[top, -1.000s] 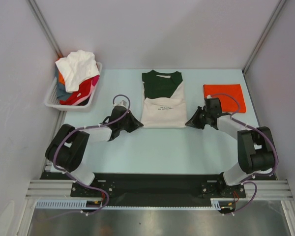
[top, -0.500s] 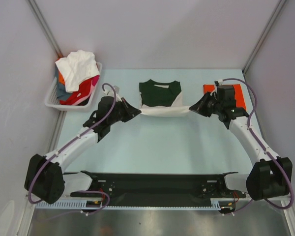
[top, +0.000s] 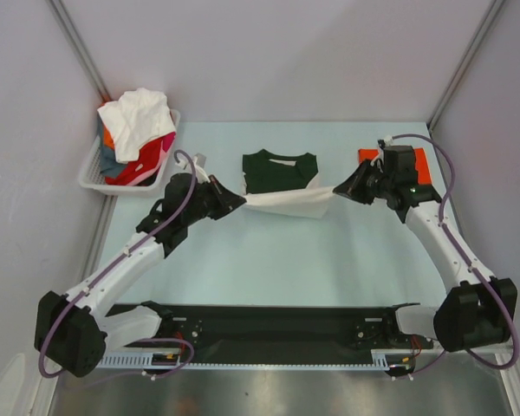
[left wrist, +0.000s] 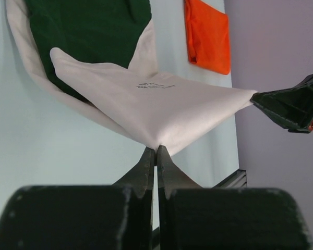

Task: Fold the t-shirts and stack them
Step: Fold the tshirt

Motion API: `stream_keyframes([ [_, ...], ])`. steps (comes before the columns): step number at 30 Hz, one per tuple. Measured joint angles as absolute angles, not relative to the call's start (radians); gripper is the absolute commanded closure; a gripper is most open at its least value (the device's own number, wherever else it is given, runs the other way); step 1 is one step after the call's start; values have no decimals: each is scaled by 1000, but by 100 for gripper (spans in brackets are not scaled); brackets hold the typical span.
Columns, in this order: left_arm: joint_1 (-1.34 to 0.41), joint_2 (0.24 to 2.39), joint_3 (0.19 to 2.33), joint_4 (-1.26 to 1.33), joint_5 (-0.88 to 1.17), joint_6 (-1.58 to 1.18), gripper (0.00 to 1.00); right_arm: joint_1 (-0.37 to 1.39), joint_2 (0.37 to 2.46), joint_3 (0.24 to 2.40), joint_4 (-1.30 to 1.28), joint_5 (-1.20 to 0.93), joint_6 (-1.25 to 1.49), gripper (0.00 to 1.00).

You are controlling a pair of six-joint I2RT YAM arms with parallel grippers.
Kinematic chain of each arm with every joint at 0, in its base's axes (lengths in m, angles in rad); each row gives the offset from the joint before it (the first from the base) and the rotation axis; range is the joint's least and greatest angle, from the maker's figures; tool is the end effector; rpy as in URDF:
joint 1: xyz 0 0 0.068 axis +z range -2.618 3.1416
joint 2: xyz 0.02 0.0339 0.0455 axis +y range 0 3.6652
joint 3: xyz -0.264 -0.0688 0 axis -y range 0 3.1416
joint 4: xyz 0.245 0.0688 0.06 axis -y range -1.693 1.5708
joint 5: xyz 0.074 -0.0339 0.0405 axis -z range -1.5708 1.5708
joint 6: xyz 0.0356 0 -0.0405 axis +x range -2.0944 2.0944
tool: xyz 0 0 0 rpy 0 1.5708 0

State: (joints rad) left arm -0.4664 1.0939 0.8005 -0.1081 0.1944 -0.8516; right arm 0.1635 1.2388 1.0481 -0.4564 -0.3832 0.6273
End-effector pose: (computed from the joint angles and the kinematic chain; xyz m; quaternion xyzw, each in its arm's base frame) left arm 0.2211 -0.1190 0.2921 -0.1063 0.8249 -0.4003 0.3847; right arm 0.2655 0.0573 0.3110 0.1194 0.8748 0.3258 0.3380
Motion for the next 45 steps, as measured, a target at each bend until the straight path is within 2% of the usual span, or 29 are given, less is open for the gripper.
stream_keyframes([
  [18, -344, 1440, 1056, -106, 213, -828, 100, 157, 1742, 1509, -450, -404, 627, 100],
  [24, -339, 1454, 1061, -89, 232, -826, 100, 155, 1771, 1531, -450, -419, 627, 100],
  [31, -360, 1354, 909, -71, 266, -825, 100, 171, 1644, 1327, -438, -428, 624, 100],
  [45, -479, 870, 360, -125, 270, -830, 99, 364, 1026, 705, -449, -379, 702, 100],
])
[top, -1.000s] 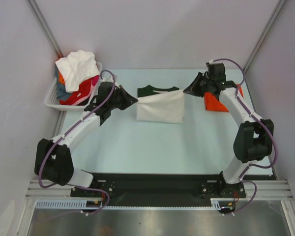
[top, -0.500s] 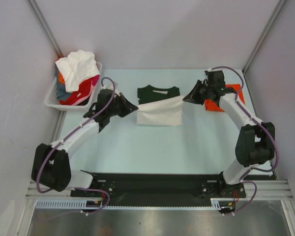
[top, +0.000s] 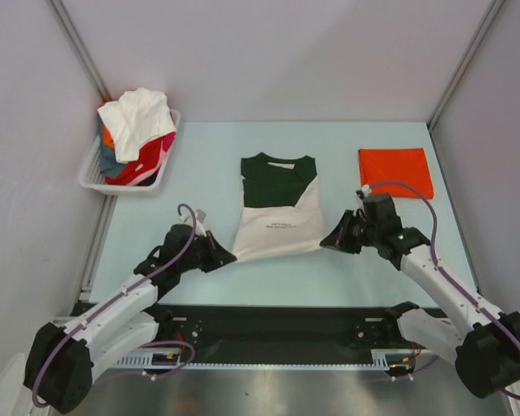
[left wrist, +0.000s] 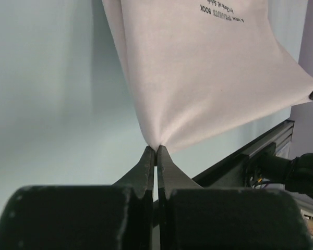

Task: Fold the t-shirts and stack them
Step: Fold the tshirt

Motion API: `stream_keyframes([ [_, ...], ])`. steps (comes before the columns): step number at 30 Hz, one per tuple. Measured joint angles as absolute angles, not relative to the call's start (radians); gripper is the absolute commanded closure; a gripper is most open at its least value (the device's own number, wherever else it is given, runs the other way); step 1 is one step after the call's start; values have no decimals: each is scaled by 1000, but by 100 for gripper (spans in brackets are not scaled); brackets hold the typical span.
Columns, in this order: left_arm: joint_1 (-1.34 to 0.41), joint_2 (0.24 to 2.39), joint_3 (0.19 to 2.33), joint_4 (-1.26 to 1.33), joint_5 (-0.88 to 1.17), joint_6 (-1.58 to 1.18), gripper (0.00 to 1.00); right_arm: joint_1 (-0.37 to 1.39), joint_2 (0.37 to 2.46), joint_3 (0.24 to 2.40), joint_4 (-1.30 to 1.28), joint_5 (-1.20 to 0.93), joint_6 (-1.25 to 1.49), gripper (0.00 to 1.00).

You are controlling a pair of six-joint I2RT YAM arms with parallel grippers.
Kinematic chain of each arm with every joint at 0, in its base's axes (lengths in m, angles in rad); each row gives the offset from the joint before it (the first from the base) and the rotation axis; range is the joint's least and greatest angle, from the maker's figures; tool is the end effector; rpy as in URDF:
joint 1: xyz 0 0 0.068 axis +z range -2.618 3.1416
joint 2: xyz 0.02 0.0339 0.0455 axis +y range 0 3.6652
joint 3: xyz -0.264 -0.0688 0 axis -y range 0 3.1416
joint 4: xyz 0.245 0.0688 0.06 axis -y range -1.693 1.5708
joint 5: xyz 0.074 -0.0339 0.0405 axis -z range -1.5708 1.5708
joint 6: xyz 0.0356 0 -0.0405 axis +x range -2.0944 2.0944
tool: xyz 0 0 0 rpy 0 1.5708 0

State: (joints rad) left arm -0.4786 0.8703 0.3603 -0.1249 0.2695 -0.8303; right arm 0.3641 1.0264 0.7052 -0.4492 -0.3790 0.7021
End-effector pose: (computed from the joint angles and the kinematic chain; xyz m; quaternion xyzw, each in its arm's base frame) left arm 0.1555 -0.0914 0.1839 -0.0951 0.8814 -0.3672 0.2816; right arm 0.1930 0.0876 0.2444 0.0798 0.9040 0.3439 0.2414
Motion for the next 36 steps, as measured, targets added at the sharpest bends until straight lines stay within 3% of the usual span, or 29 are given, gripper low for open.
stream_keyframes([
  [1, -487, 847, 328, -128, 270, -837, 99, 374, 1005, 676, -453, -375, 712, 99],
  [3, -507, 801, 268, -131, 269, -847, 97, 410, 949, 600, -465, -360, 743, 88],
  [4, -518, 782, 245, -135, 268, -857, 79, 429, 918, 567, -479, -352, 760, 62],
  [5, -530, 767, 230, -138, 264, -857, 64, 450, 883, 540, -499, -337, 780, 51],
  [7, -559, 737, 208, -154, 253, -868, 32, 478, 821, 516, -543, -310, 801, 42],
  [8, -576, 729, 208, -169, 245, -875, 27, 486, 793, 515, -566, -293, 807, 39],
  [13, -620, 717, 237, -247, 186, -872, 22, 490, 792, 557, -598, -205, 806, 43],
  [17, -617, 768, 351, -310, 105, -832, 26, 485, 934, 619, -562, -136, 766, 50],
  [26, -543, 1153, 665, -192, -40, -704, 41, 405, 1257, 745, -399, -44, 660, 51],
  [32, -518, 1368, 742, -134, -51, -672, 36, 372, 1401, 828, -305, -31, 604, 52],
  [36, -517, 1467, 797, -110, -52, -659, 43, 366, 1474, 870, -263, -34, 577, 54],
])
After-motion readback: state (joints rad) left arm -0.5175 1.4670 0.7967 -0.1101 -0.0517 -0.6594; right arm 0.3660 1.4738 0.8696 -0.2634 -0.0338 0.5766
